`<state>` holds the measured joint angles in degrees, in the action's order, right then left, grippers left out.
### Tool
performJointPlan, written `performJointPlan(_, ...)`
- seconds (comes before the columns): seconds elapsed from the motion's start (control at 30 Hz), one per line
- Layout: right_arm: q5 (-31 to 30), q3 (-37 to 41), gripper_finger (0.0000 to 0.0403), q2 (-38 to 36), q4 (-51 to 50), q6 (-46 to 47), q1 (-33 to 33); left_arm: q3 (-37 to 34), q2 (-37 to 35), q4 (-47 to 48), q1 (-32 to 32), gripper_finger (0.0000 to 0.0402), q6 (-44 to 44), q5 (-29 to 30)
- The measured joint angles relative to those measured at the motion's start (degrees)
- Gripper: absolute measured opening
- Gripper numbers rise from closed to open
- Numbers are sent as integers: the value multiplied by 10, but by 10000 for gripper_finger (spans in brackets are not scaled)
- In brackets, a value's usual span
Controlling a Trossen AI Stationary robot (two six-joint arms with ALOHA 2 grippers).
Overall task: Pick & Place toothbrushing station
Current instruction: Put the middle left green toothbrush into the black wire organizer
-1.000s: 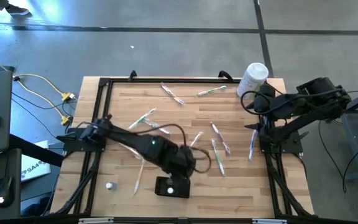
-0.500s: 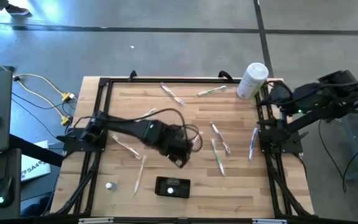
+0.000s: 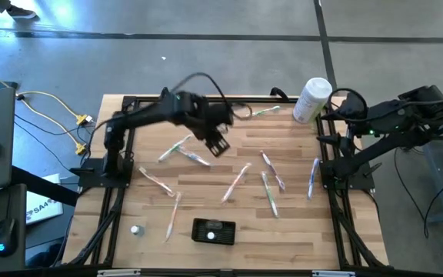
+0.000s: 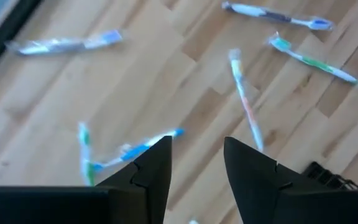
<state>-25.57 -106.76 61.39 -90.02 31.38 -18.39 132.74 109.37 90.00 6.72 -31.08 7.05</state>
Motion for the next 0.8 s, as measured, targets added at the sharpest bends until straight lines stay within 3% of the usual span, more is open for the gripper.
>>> performJointPlan(0.2, 2, 0, 331, 1, 0, 37, 0, -92, -87, 0, 64, 145, 97, -23)
performJointPlan(0.47, -2, 0, 331, 1, 0, 65, 0, -371, -239, -5, 135, 145, 145, -32)
performJointPlan(0.63, -35, 0, 331, 12, 1, 66, 0, -528, -293, -107, 151, 145, 148, -69)
performJointPlan(0.8, -66, 0, 331, 30, 7, 60, 0, -622, -299, -180, 160, 145, 143, -83)
